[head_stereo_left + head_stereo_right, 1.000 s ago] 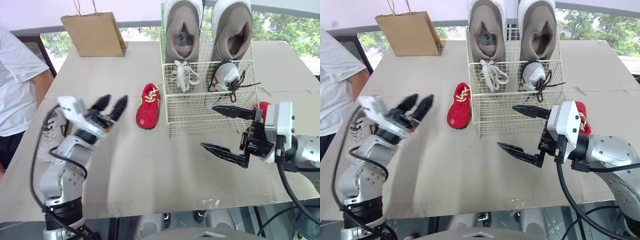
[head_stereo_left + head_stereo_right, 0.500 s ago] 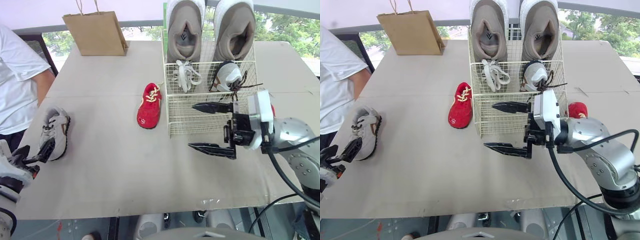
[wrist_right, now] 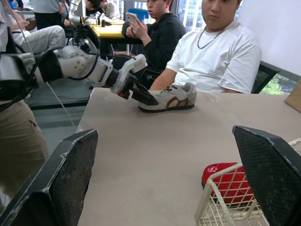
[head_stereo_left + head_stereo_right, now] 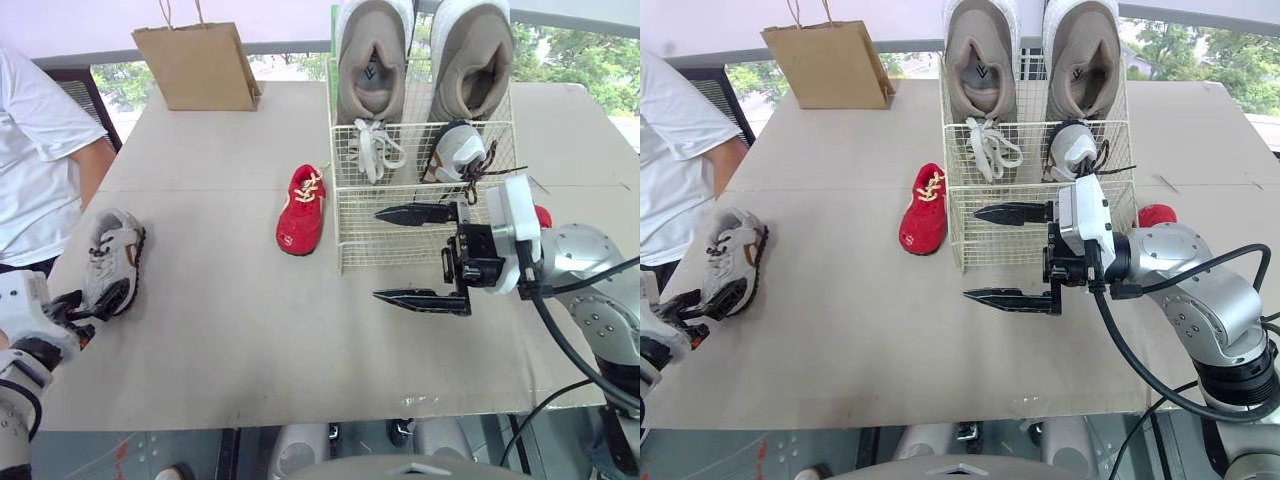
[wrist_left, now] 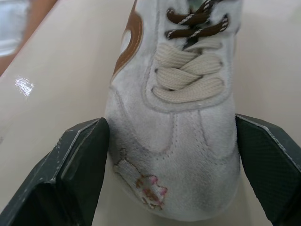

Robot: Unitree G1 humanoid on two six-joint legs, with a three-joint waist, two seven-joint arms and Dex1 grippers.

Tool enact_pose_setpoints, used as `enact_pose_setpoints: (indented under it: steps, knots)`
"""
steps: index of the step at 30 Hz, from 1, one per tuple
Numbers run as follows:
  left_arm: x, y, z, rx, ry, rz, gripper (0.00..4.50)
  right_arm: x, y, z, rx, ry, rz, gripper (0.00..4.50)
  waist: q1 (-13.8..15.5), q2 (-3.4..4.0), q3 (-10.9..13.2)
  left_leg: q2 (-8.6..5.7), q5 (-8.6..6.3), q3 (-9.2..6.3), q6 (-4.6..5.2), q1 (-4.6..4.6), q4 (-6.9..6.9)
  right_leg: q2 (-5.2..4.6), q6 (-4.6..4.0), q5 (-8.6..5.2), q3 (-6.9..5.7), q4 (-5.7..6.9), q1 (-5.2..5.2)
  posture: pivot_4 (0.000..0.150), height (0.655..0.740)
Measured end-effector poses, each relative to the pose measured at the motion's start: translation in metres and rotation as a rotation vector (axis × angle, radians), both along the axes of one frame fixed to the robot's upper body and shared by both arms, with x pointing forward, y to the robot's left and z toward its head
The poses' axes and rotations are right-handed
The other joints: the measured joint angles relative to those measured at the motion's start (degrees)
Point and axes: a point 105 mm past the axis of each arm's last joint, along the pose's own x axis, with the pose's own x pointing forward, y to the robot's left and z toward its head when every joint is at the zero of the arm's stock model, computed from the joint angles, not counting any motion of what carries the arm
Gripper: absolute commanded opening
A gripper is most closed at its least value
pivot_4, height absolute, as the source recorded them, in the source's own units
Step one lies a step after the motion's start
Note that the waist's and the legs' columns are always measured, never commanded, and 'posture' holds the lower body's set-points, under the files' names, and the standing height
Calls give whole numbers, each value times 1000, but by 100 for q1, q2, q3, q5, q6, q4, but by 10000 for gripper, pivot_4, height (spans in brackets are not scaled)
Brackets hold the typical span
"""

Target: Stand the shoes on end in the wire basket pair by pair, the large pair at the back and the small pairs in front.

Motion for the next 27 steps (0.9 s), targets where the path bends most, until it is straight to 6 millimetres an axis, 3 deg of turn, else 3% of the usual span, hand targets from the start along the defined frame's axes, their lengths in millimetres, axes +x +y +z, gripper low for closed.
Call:
enact_pose_setpoints:
  steps: [4,7,11,15,17,23,27]
  knots:
    - [-10,-1,6,-73,22,-89,44083,0,-1,-2,-10,5,-5,44817,-7,1,1,1,0,-4,-1,-5,0,-4,1,-1,-14,-1,-2,1500,7400]
    - [-24,-4,29,-112,113,-231,44083,0,-2,-3,-6,11,-16,44817,-22,-26,4,4,11,-3,-20,-12,-2,-14,19,-14,-35,-3,-11,1500,7400]
    - [-17,3,66,-109,96,-294,44083,1,-1,-4,4,5,-24,44817,-30,-18,9,3,7,4,-14,-13,-7,-23,19,-14,-48,-3,-18,1500,7400]
    - [2,24,82,-124,131,-269,44083,-1,1,-5,13,2,-33,44817,-41,-19,9,6,11,25,-22,-17,-16,-3,19,-14,-57,4,-33,1500,7400]
    - [8,32,77,-135,168,-244,44083,-2,2,-5,14,-1,-41,44817,-55,-19,9,3,12,42,-24,-19,-28,-3,19,-14,-44,2,-46,1500,7400]
    - [-2,57,23,-220,361,-73,44083,-5,-1,-7,5,-7,-72,44817,-162,-37,9,6,12,64,-29,-16,-52,10,-4,-1,-39,6,-54,1500,7400]
    - [11,53,9,-252,349,-33,31284,-4,-6,-4,-3,-14,-113,45000,-129,6,-7,3,17,67,-38,-3,-52,1,13,-19,-32,15,-50,1500,7400]
